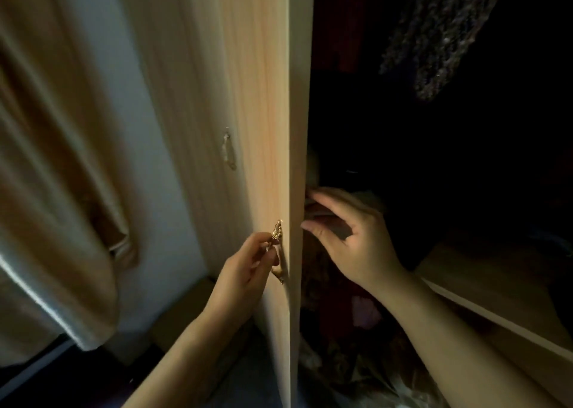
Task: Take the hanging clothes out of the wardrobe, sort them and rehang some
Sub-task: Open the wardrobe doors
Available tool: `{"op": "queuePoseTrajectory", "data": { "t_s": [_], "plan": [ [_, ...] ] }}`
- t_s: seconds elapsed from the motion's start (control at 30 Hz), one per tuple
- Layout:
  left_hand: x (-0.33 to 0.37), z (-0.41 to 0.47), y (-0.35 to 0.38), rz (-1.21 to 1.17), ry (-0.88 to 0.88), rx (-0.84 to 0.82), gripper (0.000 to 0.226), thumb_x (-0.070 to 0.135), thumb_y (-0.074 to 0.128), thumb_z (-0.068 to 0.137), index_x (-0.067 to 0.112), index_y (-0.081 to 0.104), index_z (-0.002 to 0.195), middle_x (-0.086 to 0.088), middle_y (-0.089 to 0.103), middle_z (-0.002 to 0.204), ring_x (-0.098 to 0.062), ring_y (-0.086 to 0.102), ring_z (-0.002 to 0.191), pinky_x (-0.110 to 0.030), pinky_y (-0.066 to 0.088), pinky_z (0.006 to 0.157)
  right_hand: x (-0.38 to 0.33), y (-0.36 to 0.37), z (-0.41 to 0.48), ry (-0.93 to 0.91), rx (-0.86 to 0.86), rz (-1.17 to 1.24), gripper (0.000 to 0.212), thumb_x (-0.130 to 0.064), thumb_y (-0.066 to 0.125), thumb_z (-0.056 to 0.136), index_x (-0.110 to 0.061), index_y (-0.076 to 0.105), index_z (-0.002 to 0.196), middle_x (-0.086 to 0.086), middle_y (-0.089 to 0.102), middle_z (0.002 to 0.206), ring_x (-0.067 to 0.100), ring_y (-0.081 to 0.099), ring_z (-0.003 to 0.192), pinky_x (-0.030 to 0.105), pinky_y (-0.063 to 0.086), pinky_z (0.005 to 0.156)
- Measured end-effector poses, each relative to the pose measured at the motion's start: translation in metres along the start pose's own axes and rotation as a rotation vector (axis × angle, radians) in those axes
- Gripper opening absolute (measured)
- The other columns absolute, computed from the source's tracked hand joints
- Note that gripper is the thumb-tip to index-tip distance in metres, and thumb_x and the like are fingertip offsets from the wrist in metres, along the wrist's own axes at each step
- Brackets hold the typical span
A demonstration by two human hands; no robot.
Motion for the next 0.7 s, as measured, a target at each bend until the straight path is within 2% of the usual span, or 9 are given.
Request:
{"op": "queuePoseTrajectory", "data": {
  "t_s": [0.1, 0.2, 0.33, 0.47, 0.57, 0.63, 0.7],
  "plan": [
    [-0.008, -0.016, -0.033, -0.009, -0.035, 0.027, 0.024, 0.013, 0.045, 0.096, 0.033, 0.053, 0.104, 0.011, 0.067, 0.091, -0.009, 0.066, 0.086, -0.023, 0.054, 0.068, -0.020, 0.032, 0.008, -0.012, -0.096, 0.072, 0.048, -0.033, 0.061, 0.083, -0.020, 0.048, 0.128, -0.008, 0.053, 0.126, 0.003, 0.051, 0.118, 0.015, 0.042, 0.097],
    [-0.017, -0.030, -0.065, -0.018, -0.052, 0.022, 0.025, 0.011, 0.045, 0.096, 0.031, 0.053, 0.109, 0.018, 0.065, 0.097, -0.007, 0.065, 0.089, -0.018, 0.053, 0.063, -0.037, 0.072, 0.014, -0.008, -0.226, 0.146, 0.055, -0.035, 0.059, 0.086, -0.016, 0.045, 0.135, -0.002, 0.050, 0.138, 0.006, 0.043, 0.130, 0.029, 0.041, 0.104],
    [-0.041, -0.043, -0.112, 0.042, -0.043, 0.021, 0.031, 0.026, 0.045, 0.092, 0.036, 0.048, 0.121, 0.024, 0.060, 0.114, -0.001, 0.060, 0.105, -0.023, 0.052, 0.085, -0.061, 0.123, 0.028, -0.008, -0.277, 0.176, 0.063, -0.038, 0.059, 0.086, -0.027, 0.032, 0.142, -0.006, 0.038, 0.147, 0.006, 0.032, 0.136, 0.036, 0.036, 0.109],
    [-0.057, -0.055, -0.160, 0.052, -0.027, 0.045, 0.037, 0.037, 0.046, 0.091, 0.052, 0.046, 0.125, 0.031, 0.053, 0.123, 0.007, 0.053, 0.112, -0.013, 0.047, 0.088, -0.080, 0.166, 0.046, -0.050, -0.250, 0.095, 0.070, -0.047, 0.059, 0.083, -0.044, 0.019, 0.141, -0.009, 0.026, 0.152, 0.002, 0.020, 0.140, 0.029, 0.027, 0.113],
    [-0.080, -0.060, -0.205, 0.057, -0.045, 0.186, 0.034, 0.023, 0.054, 0.092, 0.046, 0.051, 0.118, 0.020, 0.056, 0.118, 0.006, 0.054, 0.108, -0.016, 0.050, 0.085, -0.086, 0.196, 0.058, -0.086, -0.215, 0.049, 0.074, -0.053, 0.056, 0.081, -0.043, 0.017, 0.144, -0.009, 0.019, 0.154, 0.004, 0.016, 0.141, 0.028, 0.025, 0.113],
    [-0.089, -0.058, -0.228, 0.063, -0.045, 0.224, 0.033, 0.022, 0.054, 0.090, 0.044, 0.050, 0.113, 0.018, 0.056, 0.115, 0.007, 0.054, 0.106, -0.009, 0.047, 0.081, -0.087, 0.215, 0.064, -0.086, -0.195, 0.021, 0.075, -0.054, 0.056, 0.081, -0.042, 0.019, 0.144, -0.011, 0.013, 0.155, 0.002, 0.012, 0.142, 0.017, 0.020, 0.112],
    [-0.091, -0.053, -0.243, 0.083, -0.028, 0.208, 0.030, 0.032, 0.054, 0.086, 0.044, 0.049, 0.113, 0.019, 0.056, 0.114, 0.007, 0.054, 0.105, -0.007, 0.046, 0.080, -0.090, 0.234, 0.070, -0.082, -0.170, -0.009, 0.076, -0.054, 0.055, 0.080, -0.042, 0.016, 0.144, -0.014, 0.011, 0.152, 0.000, 0.009, 0.141, 0.006, 0.014, 0.108]
  ]
}}
Point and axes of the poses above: each hand's wrist, its own z-axis towards the middle knuckle, its own y-axis out of the palm, x = y × z, the point moved 6 cm from there along z, towards the middle knuckle
